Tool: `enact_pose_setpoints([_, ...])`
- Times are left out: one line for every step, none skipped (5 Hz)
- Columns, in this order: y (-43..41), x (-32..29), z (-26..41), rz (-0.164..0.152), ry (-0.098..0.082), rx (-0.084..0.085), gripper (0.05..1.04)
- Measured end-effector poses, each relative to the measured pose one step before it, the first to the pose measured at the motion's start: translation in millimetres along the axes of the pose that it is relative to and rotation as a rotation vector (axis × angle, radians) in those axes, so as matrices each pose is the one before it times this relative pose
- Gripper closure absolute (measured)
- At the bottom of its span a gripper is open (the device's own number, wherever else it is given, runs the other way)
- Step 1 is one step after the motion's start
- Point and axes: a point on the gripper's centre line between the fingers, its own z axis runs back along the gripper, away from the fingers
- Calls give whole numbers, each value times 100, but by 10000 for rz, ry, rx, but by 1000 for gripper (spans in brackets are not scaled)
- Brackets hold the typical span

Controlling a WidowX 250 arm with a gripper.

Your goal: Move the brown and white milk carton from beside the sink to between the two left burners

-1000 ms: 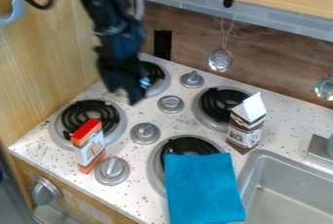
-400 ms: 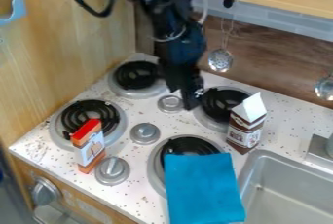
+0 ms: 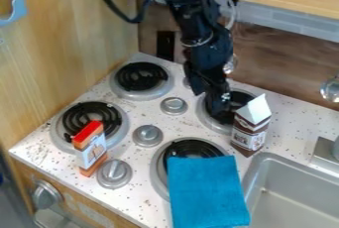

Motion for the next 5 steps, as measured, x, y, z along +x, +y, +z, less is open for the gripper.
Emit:
enact_pose_setpoints([-159, 1392, -860, 197, -196, 13, 79])
enact_pose_setpoints([-646, 1342, -597, 349, -130, 6, 79])
enact_pose_setpoints([-206, 775, -1289, 385, 46, -105, 79])
enact_pose_setpoints([-271, 1000, -907, 273, -57, 0, 79])
enact_pose_setpoints([-838, 590, -894, 166, 30, 95, 79])
